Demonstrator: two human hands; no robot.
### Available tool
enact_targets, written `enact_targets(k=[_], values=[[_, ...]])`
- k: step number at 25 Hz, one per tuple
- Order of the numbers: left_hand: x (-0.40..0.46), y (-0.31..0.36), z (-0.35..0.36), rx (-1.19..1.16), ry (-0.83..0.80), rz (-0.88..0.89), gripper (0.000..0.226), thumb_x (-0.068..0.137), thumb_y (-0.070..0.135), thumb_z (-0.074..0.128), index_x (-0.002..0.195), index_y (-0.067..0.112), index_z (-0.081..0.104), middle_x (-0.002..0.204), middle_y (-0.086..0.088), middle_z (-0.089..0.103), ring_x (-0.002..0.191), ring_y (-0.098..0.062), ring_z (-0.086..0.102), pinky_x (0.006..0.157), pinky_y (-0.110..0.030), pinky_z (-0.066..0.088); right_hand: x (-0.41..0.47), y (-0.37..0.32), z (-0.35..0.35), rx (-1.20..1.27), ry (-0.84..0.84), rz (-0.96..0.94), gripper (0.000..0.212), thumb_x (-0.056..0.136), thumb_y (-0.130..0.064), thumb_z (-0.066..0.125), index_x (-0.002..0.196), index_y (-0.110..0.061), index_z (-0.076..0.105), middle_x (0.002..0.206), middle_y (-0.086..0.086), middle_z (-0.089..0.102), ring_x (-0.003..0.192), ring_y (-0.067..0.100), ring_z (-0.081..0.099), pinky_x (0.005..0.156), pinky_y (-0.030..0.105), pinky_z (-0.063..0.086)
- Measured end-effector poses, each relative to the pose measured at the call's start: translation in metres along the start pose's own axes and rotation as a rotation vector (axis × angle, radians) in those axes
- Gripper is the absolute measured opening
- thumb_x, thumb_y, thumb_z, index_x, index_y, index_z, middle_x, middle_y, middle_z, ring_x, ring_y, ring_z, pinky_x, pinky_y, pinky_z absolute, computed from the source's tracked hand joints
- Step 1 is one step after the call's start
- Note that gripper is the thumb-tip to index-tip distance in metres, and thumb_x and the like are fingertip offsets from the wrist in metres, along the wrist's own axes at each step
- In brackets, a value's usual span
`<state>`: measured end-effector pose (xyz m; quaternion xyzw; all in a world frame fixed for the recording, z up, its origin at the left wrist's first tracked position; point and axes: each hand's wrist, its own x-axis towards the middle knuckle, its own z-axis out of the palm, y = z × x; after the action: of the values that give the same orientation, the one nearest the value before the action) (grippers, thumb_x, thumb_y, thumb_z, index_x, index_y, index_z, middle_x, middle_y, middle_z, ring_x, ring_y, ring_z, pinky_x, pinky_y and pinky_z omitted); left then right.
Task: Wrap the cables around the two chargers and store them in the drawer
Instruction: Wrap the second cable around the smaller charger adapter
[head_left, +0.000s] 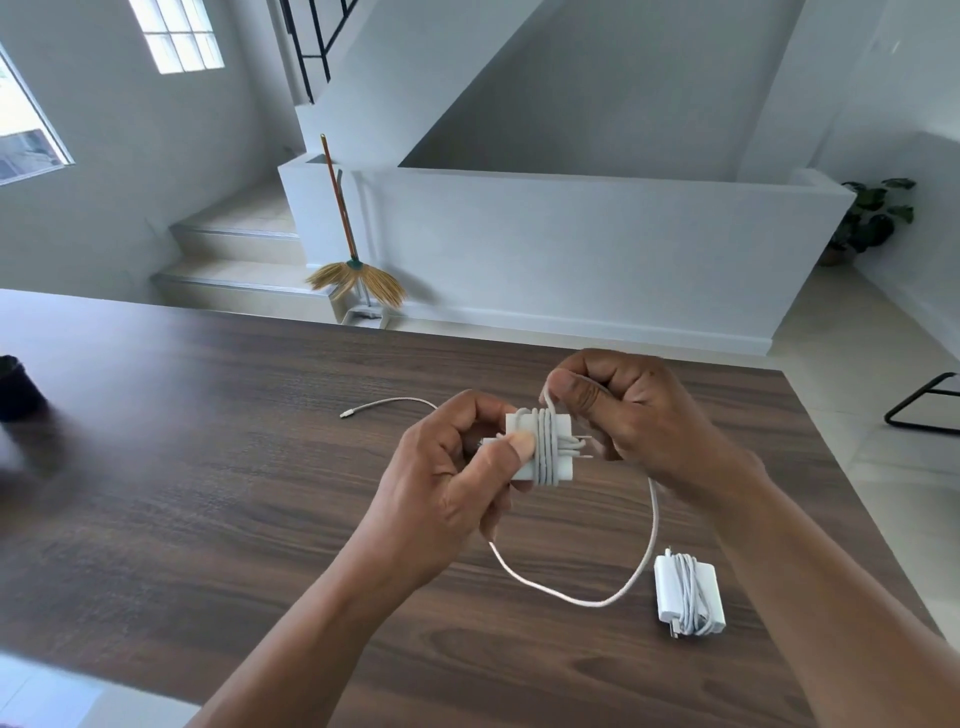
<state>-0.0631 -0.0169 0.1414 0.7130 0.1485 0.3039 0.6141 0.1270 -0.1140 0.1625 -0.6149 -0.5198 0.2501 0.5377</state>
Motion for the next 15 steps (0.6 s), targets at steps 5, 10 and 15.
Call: enact_targets(k=[5,10,15], values=[[0.007,-0.002,0.003,-0.124,0.083,-0.023,0.038,0.081,0.038,0.067,0.099,0.005,0.068,0.066,-0.007,0.07,0.052,-0.019,0.057,0.043,-0.031,0.049,-0.015,0.023,0.03,0.089,0.026,0.105,0.029,0.104,-0.024,0.053,0.083,-0.012,0.068,0.055,-0.002,0.047,0.045,0.011,0.034,0.045,0.024,0.03],[0.015,-0.008,0.005,-0.16,0.149,-0.051,0.032,0.087,0.03,0.068,0.102,0.002,0.067,0.07,-0.012,0.072,0.051,-0.016,0.06,0.042,-0.029,0.049,-0.04,0.02,0.039,-0.201,0.036,0.026,0.025,0.107,-0.027,0.053,0.087,-0.029,0.069,0.062,-0.017,0.058,0.053,0.003,0.048,0.055,0.017,0.038],[0.014,-0.012,0.01,-0.072,0.162,-0.058,0.032,0.09,0.032,0.065,0.105,0.003,0.067,0.07,-0.006,0.072,0.054,-0.014,0.06,0.043,-0.031,0.051,-0.049,0.001,0.035,-0.367,-0.007,-0.072,0.029,0.107,-0.025,0.054,0.082,-0.04,0.059,0.057,-0.02,0.049,0.046,0.005,0.041,0.05,0.011,0.029]])
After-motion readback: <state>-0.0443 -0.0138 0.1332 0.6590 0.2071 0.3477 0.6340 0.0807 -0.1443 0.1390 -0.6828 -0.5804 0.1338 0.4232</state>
